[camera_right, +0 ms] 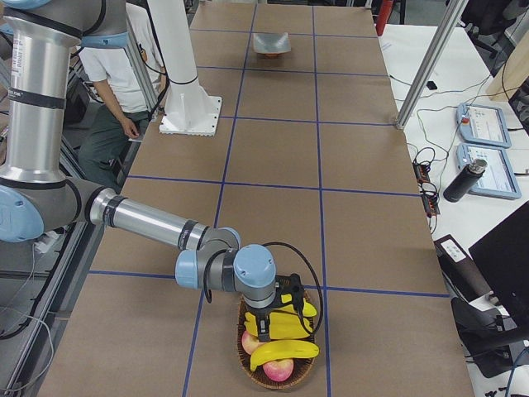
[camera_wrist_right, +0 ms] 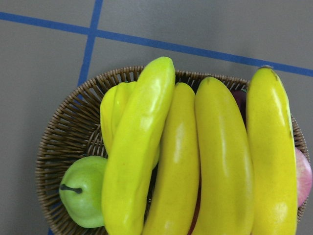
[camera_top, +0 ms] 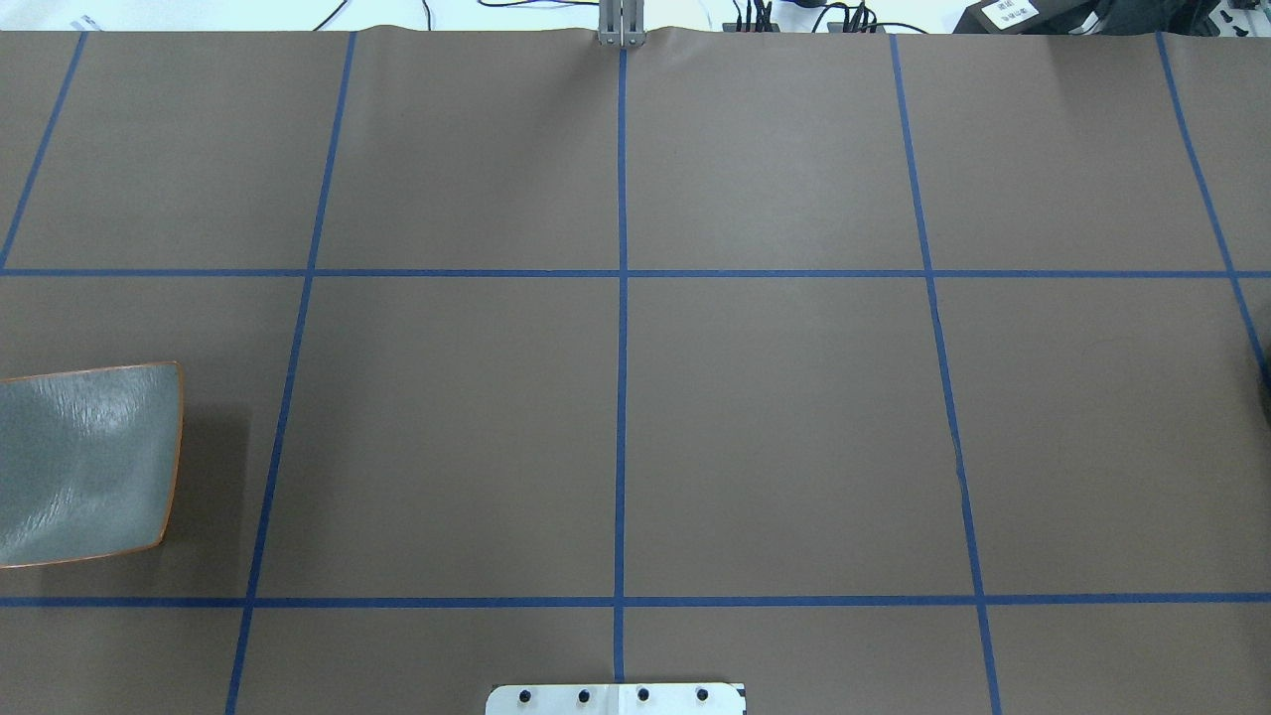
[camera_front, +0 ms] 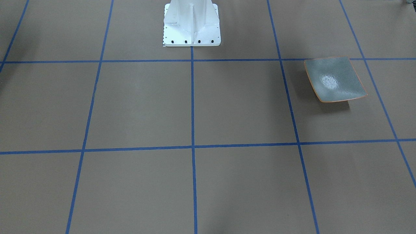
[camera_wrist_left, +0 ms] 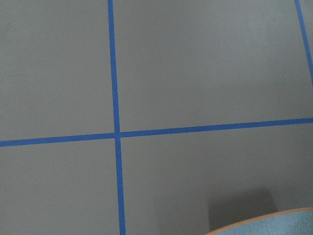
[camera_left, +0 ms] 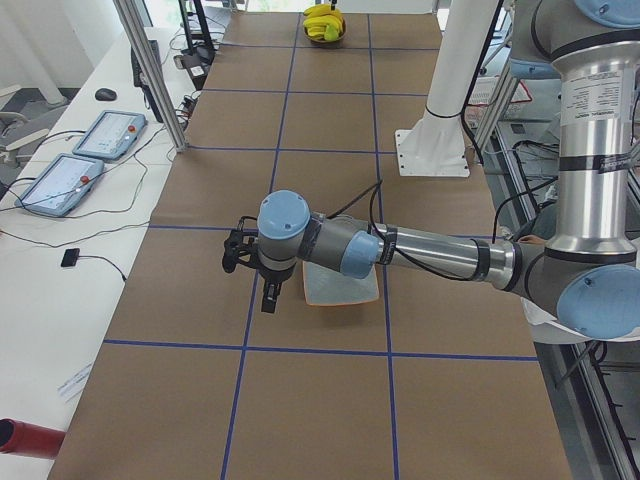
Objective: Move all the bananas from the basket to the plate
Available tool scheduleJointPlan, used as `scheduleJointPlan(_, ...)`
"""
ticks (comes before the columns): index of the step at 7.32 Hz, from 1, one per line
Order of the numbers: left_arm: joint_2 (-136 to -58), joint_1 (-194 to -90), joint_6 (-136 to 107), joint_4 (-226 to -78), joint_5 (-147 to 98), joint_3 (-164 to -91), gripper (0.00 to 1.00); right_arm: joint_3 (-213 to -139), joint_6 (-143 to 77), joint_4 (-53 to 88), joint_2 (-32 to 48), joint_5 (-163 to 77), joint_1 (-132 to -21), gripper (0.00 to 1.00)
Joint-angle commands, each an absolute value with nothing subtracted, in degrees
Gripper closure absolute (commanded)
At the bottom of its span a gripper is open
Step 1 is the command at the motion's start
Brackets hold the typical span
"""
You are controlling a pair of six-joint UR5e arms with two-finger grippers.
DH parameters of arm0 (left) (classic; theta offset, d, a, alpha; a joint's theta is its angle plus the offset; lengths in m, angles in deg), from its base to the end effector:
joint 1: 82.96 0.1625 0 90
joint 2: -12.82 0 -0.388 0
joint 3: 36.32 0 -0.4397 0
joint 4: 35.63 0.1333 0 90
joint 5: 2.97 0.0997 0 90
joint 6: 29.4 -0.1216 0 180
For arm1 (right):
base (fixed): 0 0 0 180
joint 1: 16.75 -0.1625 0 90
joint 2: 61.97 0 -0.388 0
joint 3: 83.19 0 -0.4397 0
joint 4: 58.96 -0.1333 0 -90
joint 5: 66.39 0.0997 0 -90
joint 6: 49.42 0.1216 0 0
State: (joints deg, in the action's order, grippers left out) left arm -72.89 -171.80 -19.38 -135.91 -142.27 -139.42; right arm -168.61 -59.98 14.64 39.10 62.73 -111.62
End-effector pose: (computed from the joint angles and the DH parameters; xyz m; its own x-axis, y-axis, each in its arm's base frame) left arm -0.0305 -0.5264 0.5244 0.6404 0.0927 -0.7624 0.0937 0.9758 0.1974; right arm 0.0946 -0.4434 0.7549 0.7762 -0.1259 0.6178 0.0583 0.9900 0.1285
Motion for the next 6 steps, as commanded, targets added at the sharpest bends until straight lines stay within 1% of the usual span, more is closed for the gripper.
scheduleJointPlan(1, -72.8, -171.9, -19.4, -135.9, -142.3, -139.9, 0.01, -167.1, -59.8, 14.7, 39.0, 62.4, -111.8, 0.12)
scheduleJointPlan(2, -72.7, -171.9, -19.4, -135.9, -142.3, -140.5, 0.01, -165.8, -59.9, 14.6, 39.0, 62.4, -111.8, 0.14)
scheduleJointPlan(4, -71.7, -172.0, -19.4, -135.9, -142.3, -141.7, 0.01, -163.2, -59.7, 10.8, 38.8, 62.3, -111.8, 0.14)
scheduleJointPlan(5, -70.8, -171.9, -19.4, -135.9, -142.3, -142.5, 0.01, -163.0, -59.5, 9.9, 38.8, 62.3, -111.8, 0.29)
scheduleJointPlan(6, -70.6, -172.0, -19.4, -135.9, -142.3, -142.9, 0.01, -163.0, -59.1, 9.9, 38.6, 62.4, -111.8, 0.53)
